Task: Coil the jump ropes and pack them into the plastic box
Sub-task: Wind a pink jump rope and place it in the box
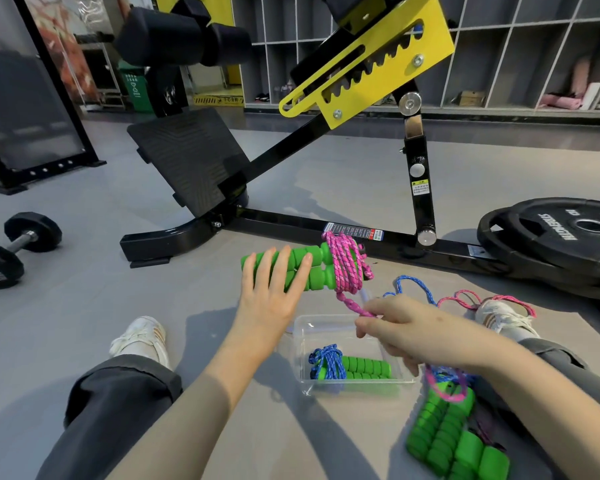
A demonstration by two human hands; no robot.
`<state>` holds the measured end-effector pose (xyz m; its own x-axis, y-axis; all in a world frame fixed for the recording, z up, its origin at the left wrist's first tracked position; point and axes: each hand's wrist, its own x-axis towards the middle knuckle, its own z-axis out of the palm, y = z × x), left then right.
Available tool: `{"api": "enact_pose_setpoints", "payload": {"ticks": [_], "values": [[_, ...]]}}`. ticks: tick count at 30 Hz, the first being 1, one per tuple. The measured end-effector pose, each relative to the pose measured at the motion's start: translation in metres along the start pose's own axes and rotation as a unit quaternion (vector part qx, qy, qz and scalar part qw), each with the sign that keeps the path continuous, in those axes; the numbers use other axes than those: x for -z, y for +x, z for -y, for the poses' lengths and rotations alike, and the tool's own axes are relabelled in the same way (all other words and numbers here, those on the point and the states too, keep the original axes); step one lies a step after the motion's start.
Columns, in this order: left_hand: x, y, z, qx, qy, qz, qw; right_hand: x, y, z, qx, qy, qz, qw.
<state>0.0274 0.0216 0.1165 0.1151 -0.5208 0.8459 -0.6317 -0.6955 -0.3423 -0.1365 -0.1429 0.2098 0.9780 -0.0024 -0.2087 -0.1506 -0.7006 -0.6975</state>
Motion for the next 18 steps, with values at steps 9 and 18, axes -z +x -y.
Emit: {"api": "enact_pose_setpoints", "payload": {"ticks": [9,18], "values": [[0.003,0.001,-0.016,-0.057,-0.033,0.018,0.998,0.035,-0.009,-0.004,0.191,-0.177,-0.173,0.950],[0.011,-0.001,-0.024,-0.165,-0.094,0.045,0.981,0.048,-0.015,-0.001,0.264,-0.109,-0.194,0.939]]}}
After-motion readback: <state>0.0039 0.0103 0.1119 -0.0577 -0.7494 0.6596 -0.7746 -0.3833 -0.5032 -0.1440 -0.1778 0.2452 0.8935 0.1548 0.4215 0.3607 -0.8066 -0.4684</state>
